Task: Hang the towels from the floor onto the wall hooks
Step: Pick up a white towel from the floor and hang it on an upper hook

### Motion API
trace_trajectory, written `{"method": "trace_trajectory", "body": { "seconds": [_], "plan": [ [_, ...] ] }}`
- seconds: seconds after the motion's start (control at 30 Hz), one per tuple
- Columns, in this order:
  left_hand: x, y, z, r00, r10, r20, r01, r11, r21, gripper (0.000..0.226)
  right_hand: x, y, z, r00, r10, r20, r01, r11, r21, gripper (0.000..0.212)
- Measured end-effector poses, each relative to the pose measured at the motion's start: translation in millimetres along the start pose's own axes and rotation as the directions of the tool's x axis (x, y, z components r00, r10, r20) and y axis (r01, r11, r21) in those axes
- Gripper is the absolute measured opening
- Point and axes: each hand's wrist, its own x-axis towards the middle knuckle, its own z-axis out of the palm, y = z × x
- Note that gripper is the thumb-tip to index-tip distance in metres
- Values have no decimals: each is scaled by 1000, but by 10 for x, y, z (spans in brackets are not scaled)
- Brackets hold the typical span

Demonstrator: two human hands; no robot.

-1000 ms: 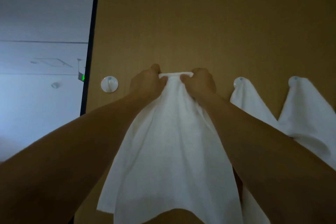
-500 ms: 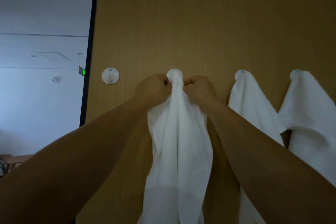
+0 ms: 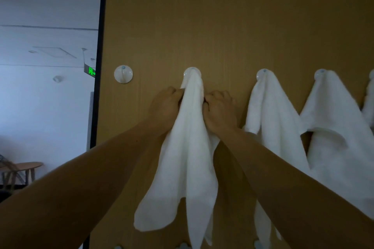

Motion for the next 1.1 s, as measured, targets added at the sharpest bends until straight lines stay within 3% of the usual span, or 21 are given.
{"method": "trace_trajectory", "body": {
  "seconds": [0.1,0.17,0.23,0.3,0.37,0.4,0.5,0.57,0.63,0.67,0.8,0.97,1.1],
  "plan": [
    [-57,-116,34,995,44,87,-44,999,-6,17,-122,-6,-6,1000,-13,-22,14,999,29,51],
    [-91,-123,44,992,-36,121,61,975,-211,16,-199,-12,7,1000,0,-6,1,990,142,42],
    [-176,-100,65,973,-144,182,212,869,-448,24,-267,-26,40,998,33,52,-45,971,234,32],
    [-259,-61,66,945,-215,246,318,781,-538,30,-324,-26,76,981,120,152,-164,935,315,27],
    [-332,-74,55,942,-200,269,310,824,-475,36,-381,-81,31,924,263,277,-369,800,473,31],
    [-370,-98,54,952,-171,253,266,873,-410,37,-421,-100,20,887,317,335,-459,677,575,32],
    [-476,-237,82,977,-108,186,150,962,-230,33,-522,-123,-26,864,339,371,-503,603,620,27],
    [-556,-322,102,967,-138,214,196,939,-281,22,-587,-123,-64,813,336,475,-582,496,645,29],
    [-591,-355,106,948,-180,261,267,898,-350,15,-653,-146,-98,767,293,571,-639,431,637,55],
    [-595,-354,106,942,-182,280,280,890,-361,12,-682,-148,-95,773,280,569,-627,475,618,62],
    [-684,-337,137,915,-242,322,342,889,-304,13,-810,-161,-65,803,346,485,-580,637,507,54],
    [-987,-307,221,860,-439,260,507,793,-338,27,-976,-177,-117,798,386,462,-581,696,423,49],
    [-1127,-220,192,855,-503,125,518,823,-233,36,-1055,-110,-244,801,407,438,-582,703,409,57]
  ]
}}
